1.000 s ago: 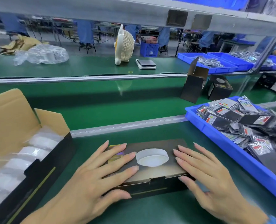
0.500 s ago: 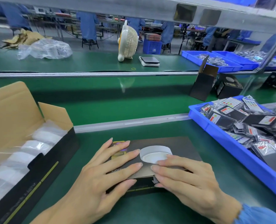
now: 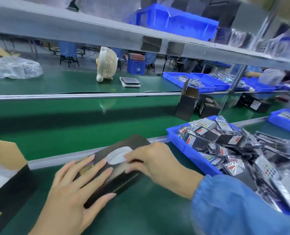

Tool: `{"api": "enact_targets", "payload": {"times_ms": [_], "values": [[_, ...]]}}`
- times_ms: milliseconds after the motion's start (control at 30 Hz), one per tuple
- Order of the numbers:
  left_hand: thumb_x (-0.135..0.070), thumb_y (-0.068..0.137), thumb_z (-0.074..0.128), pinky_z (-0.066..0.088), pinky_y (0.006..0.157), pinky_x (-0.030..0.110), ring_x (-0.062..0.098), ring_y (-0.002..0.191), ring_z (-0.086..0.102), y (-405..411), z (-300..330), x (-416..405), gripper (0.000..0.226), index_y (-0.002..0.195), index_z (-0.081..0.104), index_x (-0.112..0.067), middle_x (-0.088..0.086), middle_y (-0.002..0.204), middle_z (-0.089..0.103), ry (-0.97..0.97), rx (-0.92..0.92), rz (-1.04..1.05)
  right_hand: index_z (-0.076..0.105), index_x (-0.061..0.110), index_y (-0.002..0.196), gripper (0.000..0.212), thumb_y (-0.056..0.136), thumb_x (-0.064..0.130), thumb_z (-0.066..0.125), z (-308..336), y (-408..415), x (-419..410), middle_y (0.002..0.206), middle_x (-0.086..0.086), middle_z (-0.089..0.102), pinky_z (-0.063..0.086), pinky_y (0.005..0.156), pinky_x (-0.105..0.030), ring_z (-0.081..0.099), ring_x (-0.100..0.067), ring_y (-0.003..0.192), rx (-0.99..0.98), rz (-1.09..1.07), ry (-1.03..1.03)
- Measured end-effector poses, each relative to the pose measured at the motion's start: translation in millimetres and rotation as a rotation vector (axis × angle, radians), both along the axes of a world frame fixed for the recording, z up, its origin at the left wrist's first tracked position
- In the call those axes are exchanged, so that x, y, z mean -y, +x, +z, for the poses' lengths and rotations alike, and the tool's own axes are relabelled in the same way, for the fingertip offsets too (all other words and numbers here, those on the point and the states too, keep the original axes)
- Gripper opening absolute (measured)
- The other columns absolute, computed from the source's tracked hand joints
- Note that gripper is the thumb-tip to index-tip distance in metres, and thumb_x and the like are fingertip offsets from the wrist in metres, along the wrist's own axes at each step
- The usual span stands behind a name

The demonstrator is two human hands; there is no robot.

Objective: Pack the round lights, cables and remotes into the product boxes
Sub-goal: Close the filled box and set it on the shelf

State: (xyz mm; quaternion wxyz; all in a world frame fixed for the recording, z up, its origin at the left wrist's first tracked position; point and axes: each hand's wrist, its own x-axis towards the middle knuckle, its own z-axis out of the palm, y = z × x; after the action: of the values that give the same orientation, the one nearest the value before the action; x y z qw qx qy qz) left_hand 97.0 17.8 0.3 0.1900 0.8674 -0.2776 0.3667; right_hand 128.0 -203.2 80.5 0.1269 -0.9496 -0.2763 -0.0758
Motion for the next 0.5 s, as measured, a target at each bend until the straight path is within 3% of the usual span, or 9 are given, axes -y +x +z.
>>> {"api": "enact_targets", "payload": {"times_ms": [67,133,200,267,333,400,500], "values": [[-0.049,0.084,0.056,0.038,0.096,0.044,0.021,0.117,0.055,13,-3,8,0.038,0.103,0.078,-0.025,-0.009,0.121,0.066,-0.046,0.043,0.077,0.071,0.024,0.097,0.021,0.091,0.042,0.063,15,28,-2,0.09,0.003,0.072,0.05,0.076,-0.039,0.061,-0.026,0.085,0.004,0.076,-0.15],[-0.044,0.086,0.059,0.041,0.091,0.043,0.022,0.115,0.058,31,-11,14,0.031,0.1,0.08,-0.026,-0.009,0.121,0.067,-0.055,0.124,0.115,0.072,0.026,0.092,0.016,0.09,0.04,0.064,26,62,19,0.081,0.009,0.07,0.051,0.074,-0.036,0.059,-0.021,0.079,-0.037,0.057,-0.101],[-0.042,0.088,0.059,0.042,0.09,0.044,0.025,0.113,0.06,58,-16,19,0.029,0.099,0.08,-0.025,-0.007,0.12,0.069,-0.027,0.194,0.161,0.07,0.027,0.093,0.02,0.09,0.045,0.062,36,118,68,0.081,0.01,0.068,0.053,0.078,-0.035,0.061,-0.021,0.082,0.093,-0.213,-0.076],[-0.035,0.09,0.056,0.04,0.091,0.047,0.032,0.111,0.06,93,-12,28,0.029,0.102,0.079,-0.022,0.0,0.121,0.069,-0.046,0.163,0.295,0.063,0.021,0.109,0.027,0.09,0.041,0.061,46,182,133,0.106,-0.007,0.065,0.051,0.085,-0.04,0.059,-0.032,0.101,0.234,-0.59,-0.176],[-0.023,0.087,0.055,0.037,0.091,0.052,0.041,0.112,0.056,128,-13,39,0.033,0.115,0.074,-0.022,0.014,0.127,0.064,-0.118,0.109,0.441,0.05,0.008,0.127,0.05,0.087,0.032,0.067,42,238,194,0.126,-0.022,0.051,0.045,0.093,-0.047,0.047,-0.04,0.117,0.229,-0.851,-0.129],[-0.024,0.085,0.052,0.036,0.091,0.052,0.042,0.113,0.051,148,-19,44,0.044,0.127,0.062,-0.029,0.018,0.131,0.056,-0.196,0.06,0.434,0.046,0.0,0.131,0.062,0.083,0.029,0.074,23,281,241,0.129,-0.028,0.05,0.044,0.097,-0.048,0.047,-0.043,0.119,0.136,-0.957,-0.04],[-0.034,0.083,0.052,0.033,0.096,0.044,0.032,0.113,0.05,157,-35,34,0.045,0.128,0.056,-0.03,0.011,0.13,0.054,-0.27,0.023,0.349,0.058,0.0,0.124,0.049,0.083,0.022,0.074,3,316,257,0.118,-0.028,0.062,0.049,0.089,-0.042,0.058,-0.043,0.11,0.016,-0.946,-0.11]]}}
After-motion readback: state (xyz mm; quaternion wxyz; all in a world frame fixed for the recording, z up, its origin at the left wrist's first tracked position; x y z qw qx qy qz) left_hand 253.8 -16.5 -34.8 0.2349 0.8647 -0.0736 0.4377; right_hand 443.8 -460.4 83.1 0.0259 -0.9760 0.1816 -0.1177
